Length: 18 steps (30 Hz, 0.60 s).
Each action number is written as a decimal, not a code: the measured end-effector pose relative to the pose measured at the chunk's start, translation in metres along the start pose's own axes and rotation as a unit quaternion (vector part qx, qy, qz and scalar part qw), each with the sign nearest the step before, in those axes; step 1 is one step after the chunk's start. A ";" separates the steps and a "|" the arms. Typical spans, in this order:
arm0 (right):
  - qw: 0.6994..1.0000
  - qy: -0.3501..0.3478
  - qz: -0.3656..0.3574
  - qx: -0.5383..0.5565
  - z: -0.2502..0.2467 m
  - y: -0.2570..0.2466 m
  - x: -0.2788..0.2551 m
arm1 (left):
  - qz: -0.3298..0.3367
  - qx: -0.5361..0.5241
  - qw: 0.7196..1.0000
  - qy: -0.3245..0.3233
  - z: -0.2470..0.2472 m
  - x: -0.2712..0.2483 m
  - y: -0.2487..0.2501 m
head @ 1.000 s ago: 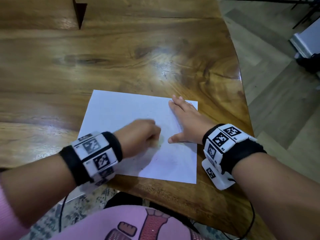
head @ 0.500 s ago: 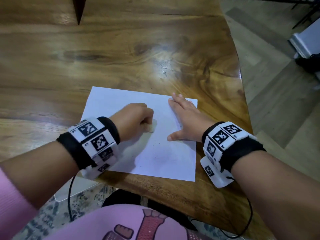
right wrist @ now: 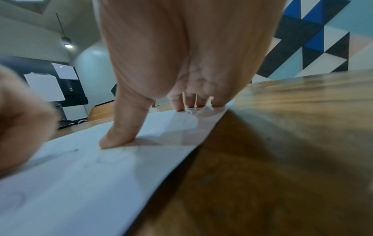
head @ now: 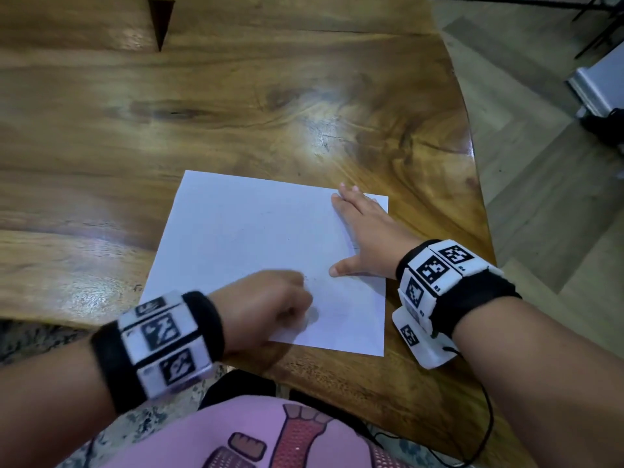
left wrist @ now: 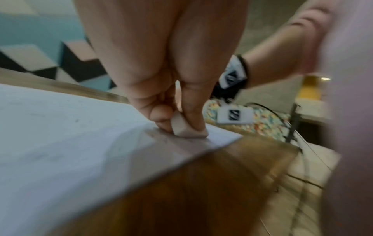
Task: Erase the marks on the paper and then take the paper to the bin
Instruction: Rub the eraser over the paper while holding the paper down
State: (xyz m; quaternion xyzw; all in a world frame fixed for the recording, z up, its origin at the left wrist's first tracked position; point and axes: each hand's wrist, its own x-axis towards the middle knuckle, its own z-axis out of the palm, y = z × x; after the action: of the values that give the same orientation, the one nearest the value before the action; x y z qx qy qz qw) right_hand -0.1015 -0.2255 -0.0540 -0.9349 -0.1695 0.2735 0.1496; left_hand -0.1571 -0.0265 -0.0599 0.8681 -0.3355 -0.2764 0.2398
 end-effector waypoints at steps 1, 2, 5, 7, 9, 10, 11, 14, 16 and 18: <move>1.000 -0.001 0.000 0.001 0.000 0.000 -0.001 | -0.004 -0.008 1.000 -0.021 0.003 -0.007 -0.001; 1.000 0.000 -0.001 0.002 0.000 0.000 -0.001 | -0.009 -0.011 0.999 -0.032 0.003 -0.008 -0.002; 1.000 0.000 -0.001 0.001 0.000 -0.001 0.000 | -0.002 0.011 1.000 0.023 -0.007 0.016 0.002; 1.000 -0.002 0.000 0.003 0.001 0.000 0.000 | -0.022 0.013 0.998 0.049 -0.013 0.035 0.007; 1.000 -0.003 -0.002 0.000 0.001 0.000 0.001 | -0.023 0.019 0.999 0.044 -0.010 0.035 0.005; 1.000 -0.004 -0.002 0.001 0.001 0.000 0.000 | -0.008 0.022 0.999 0.034 -0.006 0.028 0.004; 1.000 -0.005 -0.001 0.003 0.000 0.001 0.000 | 0.009 0.028 0.999 0.018 -0.001 0.018 0.001; 1.000 -0.007 -0.001 0.005 0.000 0.001 -0.002 | 0.009 0.014 0.999 -0.038 0.004 0.000 -0.002; 1.000 -0.006 -0.003 0.000 0.000 0.001 -0.001 | 0.019 0.017 1.000 -0.012 -0.002 0.013 0.001; 1.000 -0.007 -0.003 -0.004 0.001 0.001 0.001 | 0.005 0.022 0.999 0.040 -0.009 0.033 0.005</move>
State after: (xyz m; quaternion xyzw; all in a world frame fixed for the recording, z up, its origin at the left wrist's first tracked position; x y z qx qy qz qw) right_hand -0.1012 -0.2261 -0.0555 -0.9331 -0.1745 0.2787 0.1458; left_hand -0.1332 -0.0512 -0.0611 0.8819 -0.3358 -0.2331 0.2351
